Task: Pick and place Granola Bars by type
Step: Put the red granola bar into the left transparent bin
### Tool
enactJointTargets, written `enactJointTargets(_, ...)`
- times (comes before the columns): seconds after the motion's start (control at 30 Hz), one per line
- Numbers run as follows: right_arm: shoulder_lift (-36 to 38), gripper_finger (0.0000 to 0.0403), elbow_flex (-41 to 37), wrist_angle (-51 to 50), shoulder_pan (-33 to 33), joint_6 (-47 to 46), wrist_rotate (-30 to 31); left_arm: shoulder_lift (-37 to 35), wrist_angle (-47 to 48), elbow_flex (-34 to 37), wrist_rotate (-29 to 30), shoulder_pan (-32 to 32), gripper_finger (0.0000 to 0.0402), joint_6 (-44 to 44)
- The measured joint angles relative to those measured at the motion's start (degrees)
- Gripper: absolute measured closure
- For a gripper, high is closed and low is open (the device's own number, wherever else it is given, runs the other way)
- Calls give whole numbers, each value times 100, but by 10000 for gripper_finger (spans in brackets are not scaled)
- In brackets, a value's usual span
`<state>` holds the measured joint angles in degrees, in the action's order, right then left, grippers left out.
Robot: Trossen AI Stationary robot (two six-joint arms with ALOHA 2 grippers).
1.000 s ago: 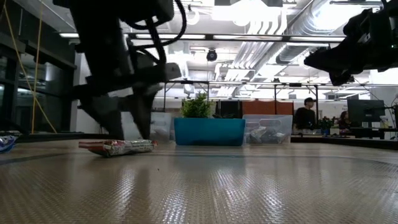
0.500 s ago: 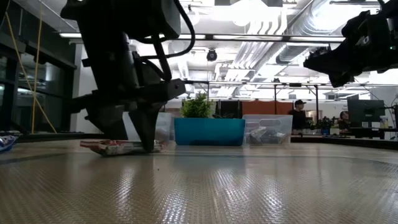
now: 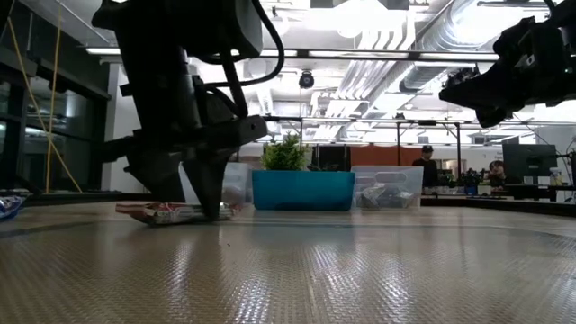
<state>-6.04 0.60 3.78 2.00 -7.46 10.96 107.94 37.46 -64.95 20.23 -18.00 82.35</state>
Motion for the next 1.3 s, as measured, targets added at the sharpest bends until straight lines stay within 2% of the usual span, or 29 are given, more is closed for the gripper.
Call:
enactJointTargets(0.4, 0, 402, 0, -7, 0, 1, 0, -17, 89, 10, -171, 7, 287, 40)
enactJointTargets(0.6, 0, 402, 0, -9, 0, 0, 0, -322, 95, 29, -389, -4, 303, 66)
enactJointTargets(0.97, -35, 402, 0, -9, 1, 0, 0, -1532, 384, 15, 230, -8, 322, 137)
enactJointTargets(1.17, -34, 402, 0, -8, 1, -1, 0, -2212, -325, 15, 495, -4, 326, -1012)
enactJointTargets(1.3, -69, 402, 0, 9, 1, -1, 0, -2667, -852, 13, 932, -4, 326, -1961)
